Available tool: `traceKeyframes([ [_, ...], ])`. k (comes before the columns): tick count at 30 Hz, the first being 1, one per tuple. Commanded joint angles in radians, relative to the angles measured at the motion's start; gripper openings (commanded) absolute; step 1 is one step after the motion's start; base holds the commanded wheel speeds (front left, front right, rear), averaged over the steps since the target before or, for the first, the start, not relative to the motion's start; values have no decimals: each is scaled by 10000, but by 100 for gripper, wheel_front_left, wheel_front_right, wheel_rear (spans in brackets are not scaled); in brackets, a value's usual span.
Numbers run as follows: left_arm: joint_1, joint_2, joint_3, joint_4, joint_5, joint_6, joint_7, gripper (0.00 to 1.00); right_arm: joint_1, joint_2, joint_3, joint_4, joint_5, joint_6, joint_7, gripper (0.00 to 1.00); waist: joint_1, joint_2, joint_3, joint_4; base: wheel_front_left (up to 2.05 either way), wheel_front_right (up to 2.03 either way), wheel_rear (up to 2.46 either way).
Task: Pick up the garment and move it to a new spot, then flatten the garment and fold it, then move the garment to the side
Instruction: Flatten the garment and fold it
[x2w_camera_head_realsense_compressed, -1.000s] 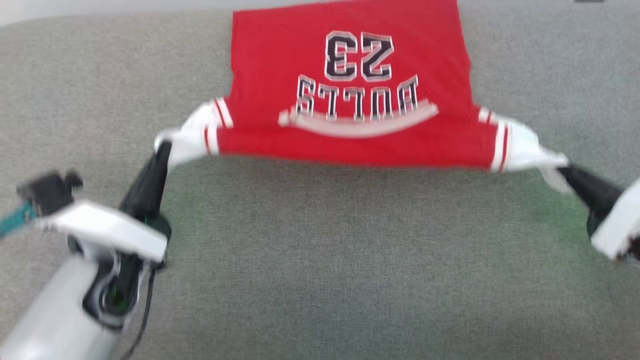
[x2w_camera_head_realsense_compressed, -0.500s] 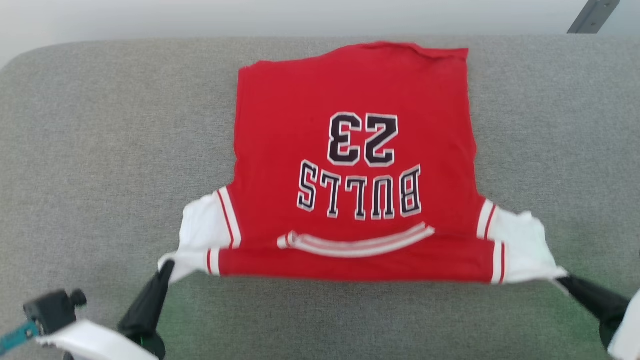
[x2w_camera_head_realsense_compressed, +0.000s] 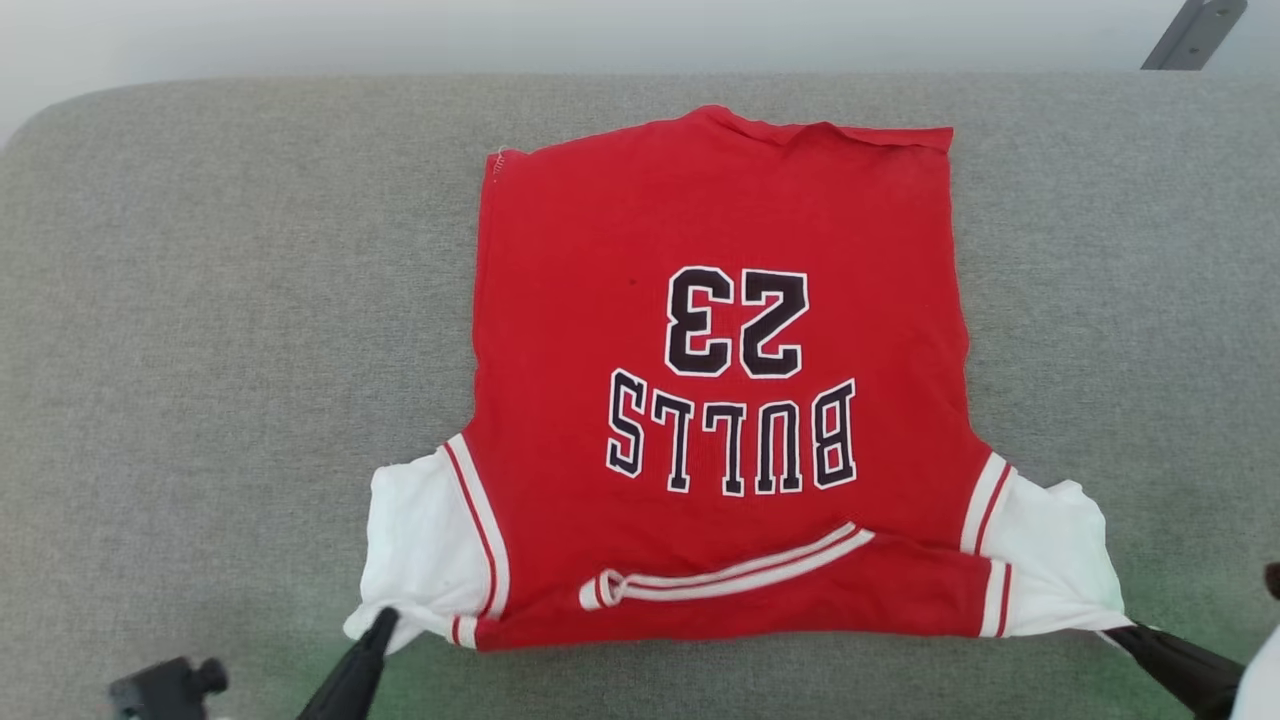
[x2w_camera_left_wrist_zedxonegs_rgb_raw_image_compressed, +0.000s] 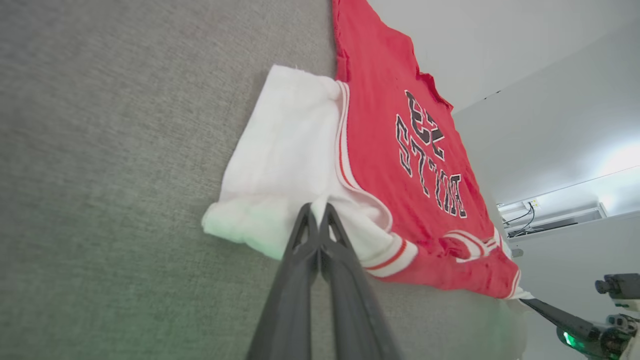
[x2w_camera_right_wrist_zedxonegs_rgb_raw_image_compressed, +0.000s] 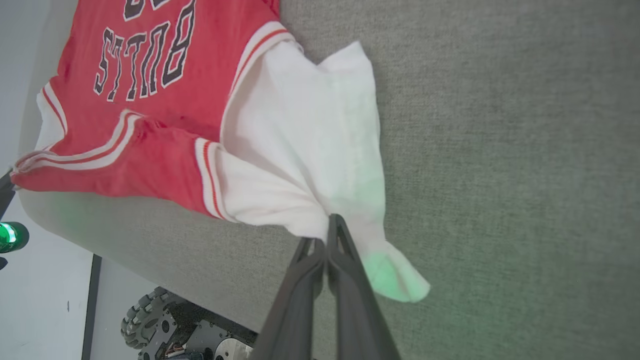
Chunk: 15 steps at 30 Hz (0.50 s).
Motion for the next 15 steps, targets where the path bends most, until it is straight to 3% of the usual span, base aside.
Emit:
traceKeyframes([
  [1,-277,-9,-112,164,21,22,-29,0,-159,138,-61,93,-156,-8,114,0,0,-1,2,9,0,0,0],
  [4,-637,-251,-463,617,-129,22,-27,0,-378,531,-15,335,-431,-7,523,0,0,-1,31,17,0,0,0],
  [14,-1356,-306,-1277,1514,-125,22,-41,0,-904,1266,253,1061,-1538,-7,995,0,0,-1,158,34,0,0,0],
  [15,-1388,-312,-1283,1528,-135,22,-42,0,-937,1263,302,1082,-1638,-7,1007,21,0,-1,157,36,0,0,0],
])
